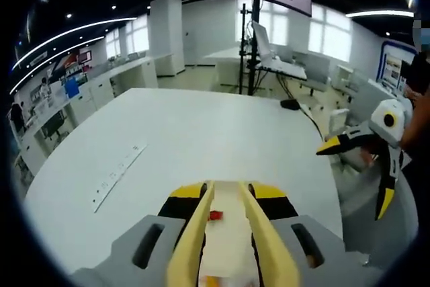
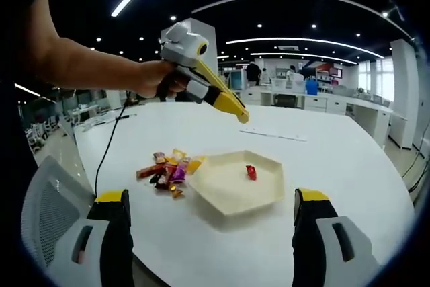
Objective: Place the target food into the container with the food tongs after gripping and lifting it, then release it inside without dropping or visibly crushing the food.
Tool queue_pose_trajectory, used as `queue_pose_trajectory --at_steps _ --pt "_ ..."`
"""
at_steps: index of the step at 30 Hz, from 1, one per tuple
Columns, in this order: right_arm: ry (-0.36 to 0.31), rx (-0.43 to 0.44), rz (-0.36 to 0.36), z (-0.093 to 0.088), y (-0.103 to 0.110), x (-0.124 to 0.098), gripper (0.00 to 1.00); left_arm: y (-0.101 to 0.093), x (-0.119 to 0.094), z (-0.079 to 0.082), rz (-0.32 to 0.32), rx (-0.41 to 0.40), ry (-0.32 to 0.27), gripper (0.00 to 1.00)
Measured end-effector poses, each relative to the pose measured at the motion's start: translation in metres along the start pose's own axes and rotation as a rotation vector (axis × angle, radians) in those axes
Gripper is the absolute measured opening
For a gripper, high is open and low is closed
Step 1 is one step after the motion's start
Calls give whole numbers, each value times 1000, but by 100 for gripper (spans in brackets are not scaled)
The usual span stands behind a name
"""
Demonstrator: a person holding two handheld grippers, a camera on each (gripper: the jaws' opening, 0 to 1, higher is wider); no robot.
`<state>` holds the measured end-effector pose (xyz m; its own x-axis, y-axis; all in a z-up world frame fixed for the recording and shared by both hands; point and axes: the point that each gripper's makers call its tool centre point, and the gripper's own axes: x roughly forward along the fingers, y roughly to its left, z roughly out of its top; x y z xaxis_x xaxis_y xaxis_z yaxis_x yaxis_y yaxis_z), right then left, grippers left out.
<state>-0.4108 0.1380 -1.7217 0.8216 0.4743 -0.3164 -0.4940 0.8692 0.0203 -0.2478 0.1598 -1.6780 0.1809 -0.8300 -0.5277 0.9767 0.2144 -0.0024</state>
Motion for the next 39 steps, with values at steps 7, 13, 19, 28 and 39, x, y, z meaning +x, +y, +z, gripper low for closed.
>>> queue_pose_trajectory --at_steps 7,13,19,28,39 --pt "0 -2 4 0 1 1 99 3 -7 2 10 5 -18 23" --pt "4 -1 5 -1 1 1 99 3 -17 -2 26 13 -35 24" --pt "12 -6 11 -2 3 2 99 5 -32 -13 48 -7 -44 24" --pt "17 -5 18 -3 4 2 99 9 -59 -49 125 -26 -30 24" --pt "24 -3 26 -4 6 3 99 16 -100 -101 206 -75 6 25"
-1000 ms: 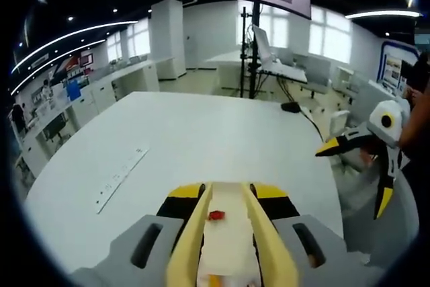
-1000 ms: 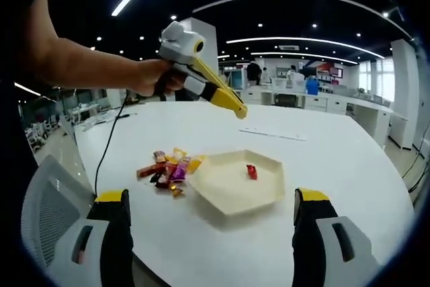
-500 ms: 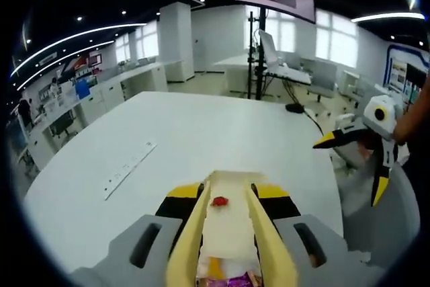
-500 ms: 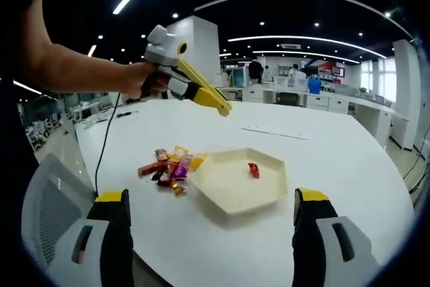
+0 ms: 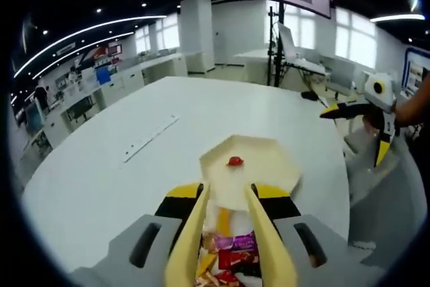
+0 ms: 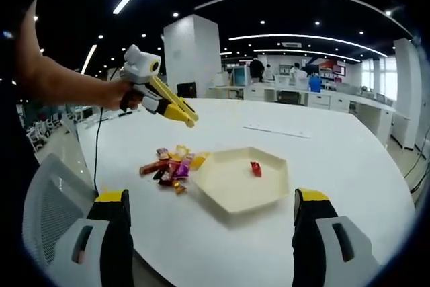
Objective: Place the target food into the container with the food tongs after gripping and lifting it, then release it inside without dropping or visibly crushing the food.
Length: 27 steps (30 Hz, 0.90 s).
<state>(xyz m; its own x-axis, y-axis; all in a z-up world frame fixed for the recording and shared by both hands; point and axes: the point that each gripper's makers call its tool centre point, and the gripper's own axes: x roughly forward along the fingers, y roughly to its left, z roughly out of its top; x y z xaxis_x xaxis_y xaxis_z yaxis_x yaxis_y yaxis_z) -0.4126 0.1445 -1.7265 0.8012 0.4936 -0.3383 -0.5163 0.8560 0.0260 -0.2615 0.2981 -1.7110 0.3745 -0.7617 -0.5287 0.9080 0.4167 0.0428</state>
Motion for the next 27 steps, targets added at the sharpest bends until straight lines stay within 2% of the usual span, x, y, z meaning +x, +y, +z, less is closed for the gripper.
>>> queue_pose_trajectory --at_steps 6,19,27 --pt "5 -6 6 -1 2 1 99 3 -20 -23 43 -41 2 25" --pt "18 -12 13 -3 4 2 99 7 -54 -61 128 -93 5 25" --pt "29 -19 17 -4 6 3 99 -2 -69 -81 165 -133 5 25"
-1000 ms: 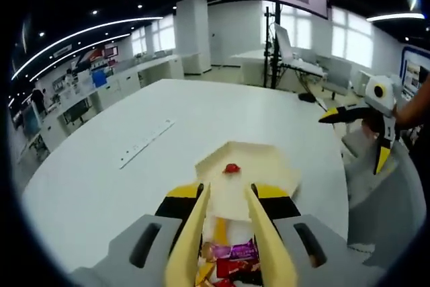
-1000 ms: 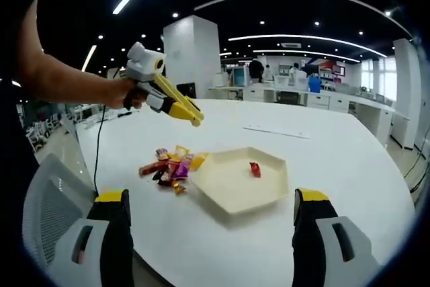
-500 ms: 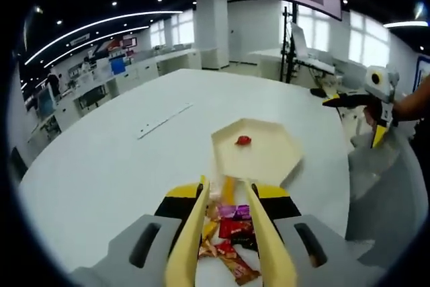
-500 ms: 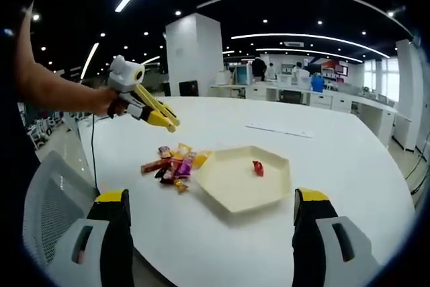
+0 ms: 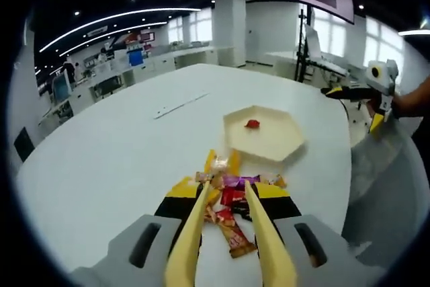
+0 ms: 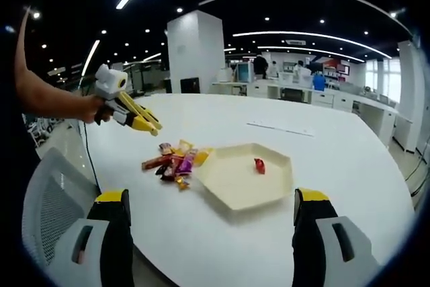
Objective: Place the target food into the container with the food tongs after gripping and lifting it, then release it inside without dropping or visibly crushing the food.
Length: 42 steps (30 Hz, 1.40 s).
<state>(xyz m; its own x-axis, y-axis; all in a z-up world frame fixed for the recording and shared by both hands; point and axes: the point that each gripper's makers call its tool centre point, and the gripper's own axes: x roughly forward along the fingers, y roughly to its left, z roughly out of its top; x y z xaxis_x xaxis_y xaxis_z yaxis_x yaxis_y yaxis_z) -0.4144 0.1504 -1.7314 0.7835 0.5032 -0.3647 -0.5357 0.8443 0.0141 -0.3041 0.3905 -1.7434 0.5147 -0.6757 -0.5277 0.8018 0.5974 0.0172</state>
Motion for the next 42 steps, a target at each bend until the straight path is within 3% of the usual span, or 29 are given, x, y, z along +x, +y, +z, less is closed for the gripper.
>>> queue_pose_trajectory --at_steps 11,22,28,42 --pt "6 -4 8 -1 2 1 99 1 -2 -14 15 -33 5 25" --pt "-3 -4 -3 1 0 -1 99 -8 14 -63 33 -67 86 25" --pt "-11 4 -11 2 -1 -1 99 -3 20 -77 58 -83 113 25" --pt "1 6 -3 0 0 0 99 -2 36 -87 73 -103 183 23"
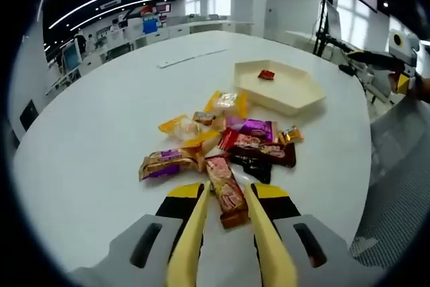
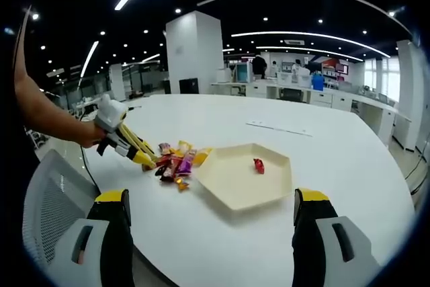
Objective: Place the target food into the container with the food tongs after gripping and lifting it, then release it inside without dropping or visibly crushing the food.
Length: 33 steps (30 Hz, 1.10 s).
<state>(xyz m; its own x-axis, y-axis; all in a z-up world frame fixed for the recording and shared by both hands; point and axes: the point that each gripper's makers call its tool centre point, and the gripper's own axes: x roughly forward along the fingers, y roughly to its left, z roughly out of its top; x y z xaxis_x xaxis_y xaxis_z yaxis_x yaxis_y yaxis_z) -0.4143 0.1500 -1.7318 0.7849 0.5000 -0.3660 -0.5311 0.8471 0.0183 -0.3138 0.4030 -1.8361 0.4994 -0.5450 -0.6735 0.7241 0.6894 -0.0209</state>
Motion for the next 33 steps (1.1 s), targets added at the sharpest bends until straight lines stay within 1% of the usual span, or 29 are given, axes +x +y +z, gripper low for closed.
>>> queue_pose_trajectory --at_steps 1,3,5,6,8,13,18,22,25,29,30,31,32,33 --pt "2 -2 0 0 0 0 99 -2 0 -2 -4 -9 10 22" --pt "1 -3 -2 0 0 0 99 -4 0 -8 -4 -2 27 21" --pt "-5 2 -10 1 -2 -1 99 -2 0 -11 -5 -4 30 20" --pt "-7 6 -13 1 -3 -1 99 -1 0 -10 -5 1 19 19" --pt "-10 11 -16 1 -4 -2 99 0 -1 -10 -11 -26 25 19" --pt "-8 2 -9 1 -2 -1 99 0 0 -10 -14 -35 39 18" --pt "-18 7 -17 3 -4 -3 99 -2 -2 -13 -19 -49 55 18" --pt "-15 6 -9 3 -2 -2 98 -6 -5 -16 -23 -36 62 18" --pt "-14 4 -6 2 -1 -2 98 -7 -6 -16 -25 -43 55 19" --pt "-13 5 -3 2 -1 -2 98 -7 -6 -17 -29 15 58 22" --pt "-13 4 -2 2 -1 -2 98 -9 -6 -17 -34 18 58 22" --pt "-12 3 -2 2 -1 -2 98 -11 -6 -18 -34 26 62 22" --pt "-13 3 -2 2 -1 -2 98 -9 -7 -18 -21 31 66 21" --pt "-14 4 -3 3 -1 -2 98 -10 -6 -17 -26 16 65 20"
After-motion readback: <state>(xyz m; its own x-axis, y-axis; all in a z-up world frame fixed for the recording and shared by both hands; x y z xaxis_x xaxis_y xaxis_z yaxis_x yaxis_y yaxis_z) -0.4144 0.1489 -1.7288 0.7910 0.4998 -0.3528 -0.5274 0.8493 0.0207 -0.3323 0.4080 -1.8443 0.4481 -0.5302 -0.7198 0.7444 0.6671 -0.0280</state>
